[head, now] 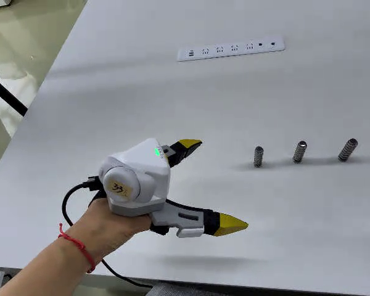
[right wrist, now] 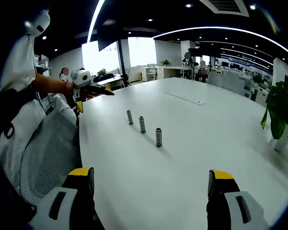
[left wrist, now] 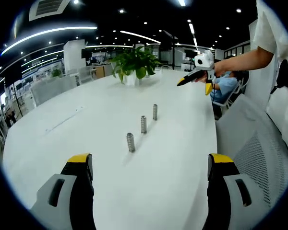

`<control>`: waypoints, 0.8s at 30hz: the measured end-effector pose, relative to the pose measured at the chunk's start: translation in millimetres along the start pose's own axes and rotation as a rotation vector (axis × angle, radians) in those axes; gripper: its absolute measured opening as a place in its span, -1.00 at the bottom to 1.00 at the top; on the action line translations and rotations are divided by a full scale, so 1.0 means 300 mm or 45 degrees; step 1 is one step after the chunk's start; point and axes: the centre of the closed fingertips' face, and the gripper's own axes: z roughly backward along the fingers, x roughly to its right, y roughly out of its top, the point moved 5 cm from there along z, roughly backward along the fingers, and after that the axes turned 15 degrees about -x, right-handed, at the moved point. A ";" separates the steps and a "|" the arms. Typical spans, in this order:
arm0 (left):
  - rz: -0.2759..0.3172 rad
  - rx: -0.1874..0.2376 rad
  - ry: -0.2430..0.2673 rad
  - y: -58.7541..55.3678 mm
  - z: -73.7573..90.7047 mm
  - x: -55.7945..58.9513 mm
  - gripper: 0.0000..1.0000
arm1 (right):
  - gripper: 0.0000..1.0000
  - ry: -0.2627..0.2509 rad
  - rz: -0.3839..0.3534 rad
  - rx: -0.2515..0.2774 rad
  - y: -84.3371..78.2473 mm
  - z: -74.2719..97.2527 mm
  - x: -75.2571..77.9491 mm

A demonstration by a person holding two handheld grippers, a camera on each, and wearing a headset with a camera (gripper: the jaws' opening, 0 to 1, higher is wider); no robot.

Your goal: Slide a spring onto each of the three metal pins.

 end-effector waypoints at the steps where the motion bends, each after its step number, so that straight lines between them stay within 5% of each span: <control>1: 0.006 -0.002 -0.001 -0.001 0.000 0.000 0.98 | 0.98 0.000 -0.005 0.001 -0.004 0.001 -0.001; 24: -0.013 -0.017 -0.007 0.000 0.007 0.015 0.98 | 0.95 -0.015 0.007 0.000 0.004 0.010 0.007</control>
